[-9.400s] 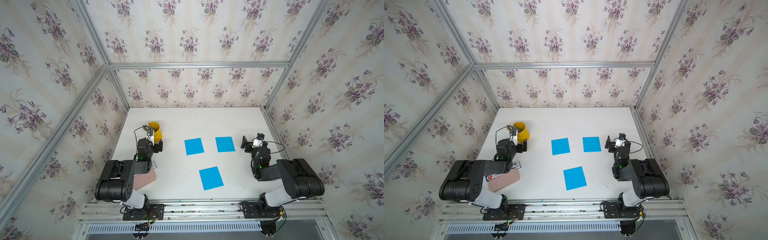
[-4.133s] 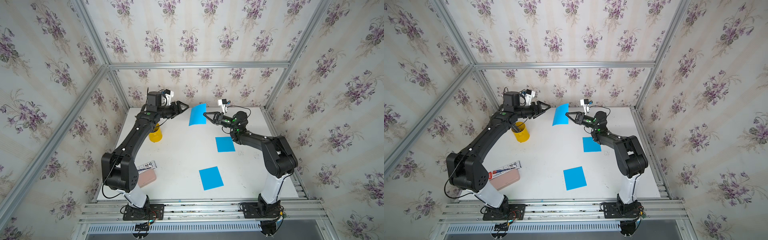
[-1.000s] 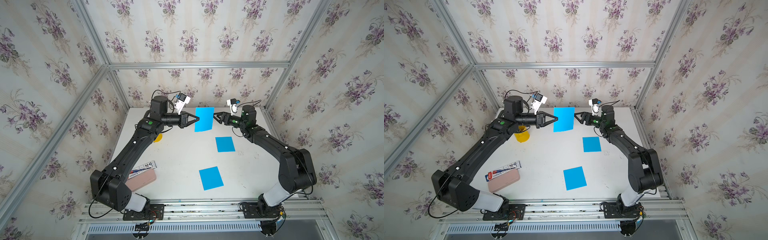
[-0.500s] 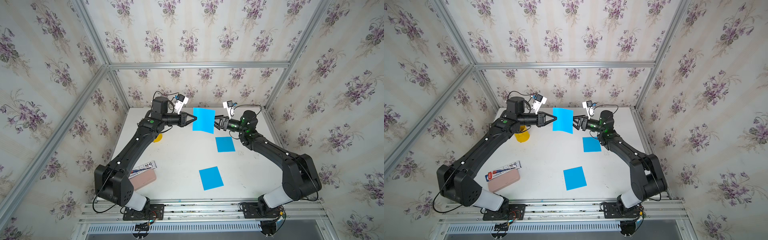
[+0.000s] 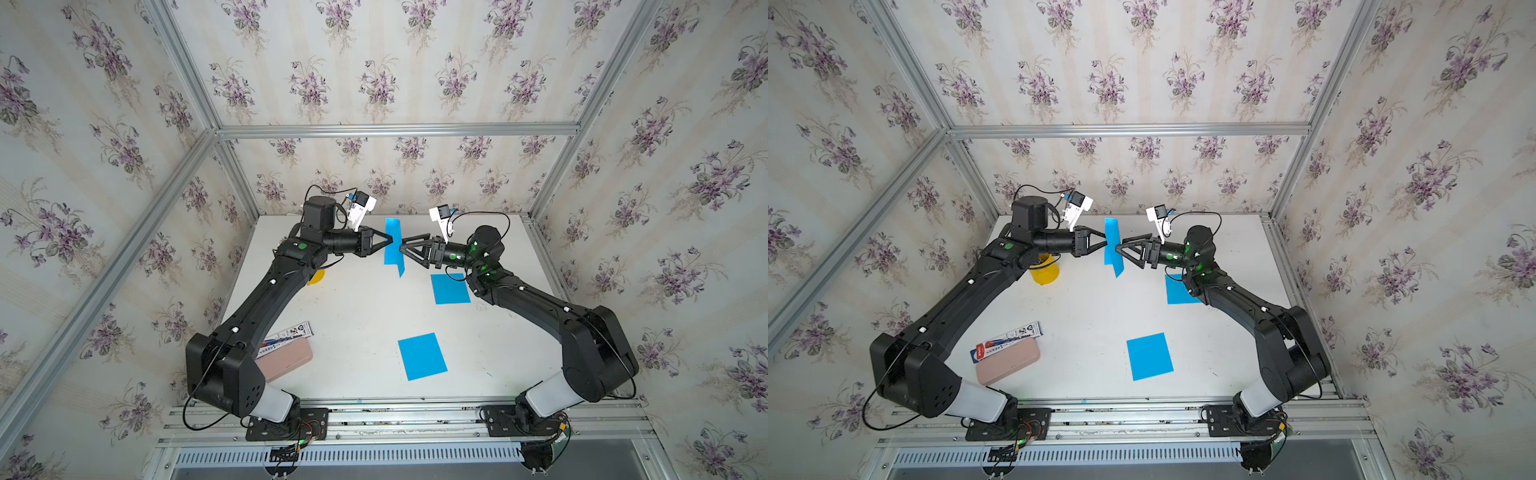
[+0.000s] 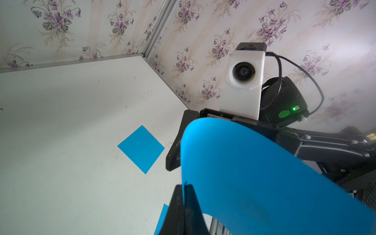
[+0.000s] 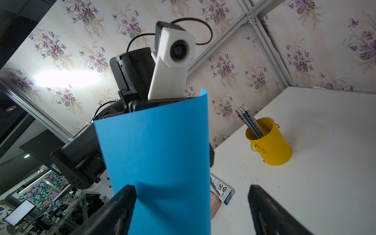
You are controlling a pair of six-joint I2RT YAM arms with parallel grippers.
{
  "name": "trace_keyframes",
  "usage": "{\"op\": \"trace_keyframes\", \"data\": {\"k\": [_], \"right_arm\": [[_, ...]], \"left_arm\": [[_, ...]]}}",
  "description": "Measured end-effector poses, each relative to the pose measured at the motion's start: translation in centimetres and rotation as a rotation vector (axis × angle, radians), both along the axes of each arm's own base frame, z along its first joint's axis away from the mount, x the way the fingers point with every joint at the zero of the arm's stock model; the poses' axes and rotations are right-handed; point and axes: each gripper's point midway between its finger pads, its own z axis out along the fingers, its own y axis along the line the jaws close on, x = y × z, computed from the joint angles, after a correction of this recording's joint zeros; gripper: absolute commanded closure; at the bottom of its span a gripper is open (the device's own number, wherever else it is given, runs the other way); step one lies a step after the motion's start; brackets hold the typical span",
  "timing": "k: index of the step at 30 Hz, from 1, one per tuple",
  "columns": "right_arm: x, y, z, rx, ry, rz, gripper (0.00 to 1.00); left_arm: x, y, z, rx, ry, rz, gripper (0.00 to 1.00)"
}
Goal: Fold the square paper along the opposite sides
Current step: Fold the paper.
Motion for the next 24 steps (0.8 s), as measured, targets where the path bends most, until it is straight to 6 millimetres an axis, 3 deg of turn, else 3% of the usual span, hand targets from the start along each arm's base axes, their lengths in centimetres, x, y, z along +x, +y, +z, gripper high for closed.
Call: {"op": "trace_keyframes", "data": {"k": [5, 12, 19, 24], "right_arm": [[0.5, 0.4, 0.6, 0.017, -0.013, 0.004, 0.18], [0.3, 0.8, 1.0, 0.055, -0.012, 0.049, 0.40], [-0.5, 0.7, 1.7, 0.089, -0.030, 0.103, 0.48], [-0.5, 0.6, 2.2, 0.099, -0.051, 0.106, 0.60]], "left_arm": [[-0.5, 0.1, -0.2, -0.003, 0.007, -0.006, 0.99], [-1.1, 0.1, -0.1, -0.015, 0.009, -0.020, 0.92], [-2.0, 0.1, 1.6, -0.054, -0.027, -0.047, 0.84], [-2.1, 0.1, 1.7, -0.067, -0.026, -0.059, 0.81]]}}
